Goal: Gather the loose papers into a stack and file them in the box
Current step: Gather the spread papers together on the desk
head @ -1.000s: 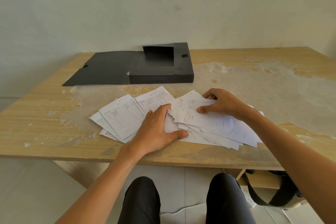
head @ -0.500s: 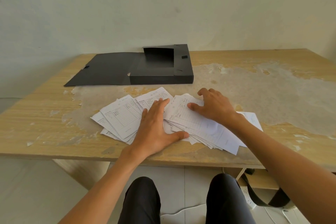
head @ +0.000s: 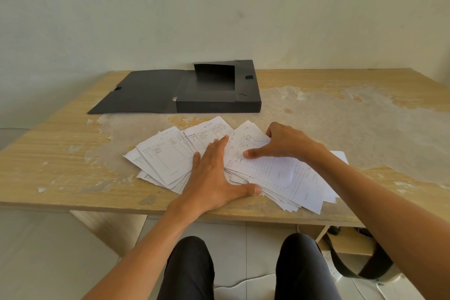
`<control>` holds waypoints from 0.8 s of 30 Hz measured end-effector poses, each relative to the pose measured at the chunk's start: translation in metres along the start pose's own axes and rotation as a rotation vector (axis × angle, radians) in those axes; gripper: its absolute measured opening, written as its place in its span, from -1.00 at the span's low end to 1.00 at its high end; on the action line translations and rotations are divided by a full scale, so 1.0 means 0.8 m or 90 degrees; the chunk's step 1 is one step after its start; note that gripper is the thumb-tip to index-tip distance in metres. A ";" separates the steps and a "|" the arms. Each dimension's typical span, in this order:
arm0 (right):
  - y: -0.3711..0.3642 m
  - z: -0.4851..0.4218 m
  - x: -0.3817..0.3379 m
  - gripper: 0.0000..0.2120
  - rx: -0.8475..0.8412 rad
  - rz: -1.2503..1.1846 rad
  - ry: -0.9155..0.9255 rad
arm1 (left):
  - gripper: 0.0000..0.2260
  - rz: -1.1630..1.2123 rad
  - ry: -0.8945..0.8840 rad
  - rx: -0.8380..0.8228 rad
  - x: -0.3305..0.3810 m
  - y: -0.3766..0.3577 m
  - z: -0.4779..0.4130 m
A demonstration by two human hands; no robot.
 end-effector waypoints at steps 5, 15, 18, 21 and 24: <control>0.000 -0.002 -0.002 -0.36 -0.011 0.056 0.011 | 0.07 -0.002 0.013 -0.007 0.000 0.000 -0.001; 0.007 0.002 0.001 -0.50 -0.091 -0.085 0.001 | 0.08 0.011 0.024 -0.004 0.002 0.002 -0.001; 0.013 0.001 0.009 -0.48 -0.121 -0.169 -0.019 | 0.09 0.017 0.021 0.001 0.000 0.002 -0.001; 0.020 0.003 0.011 -0.55 -0.139 -0.208 -0.005 | 0.09 0.031 0.012 0.010 0.000 0.001 -0.002; 0.022 0.003 0.011 -0.61 -0.149 -0.228 0.012 | 0.09 0.061 0.025 0.012 -0.001 0.002 -0.002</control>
Point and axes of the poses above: each hand's wrist, its own z-axis away from the middle knuckle, its own y-axis out of the back of the hand, x = y × z, the point moved 3 cm from there along -z, towards the middle knuckle, and after that the axes turned 1 degree about x, right-handed, at the moved point
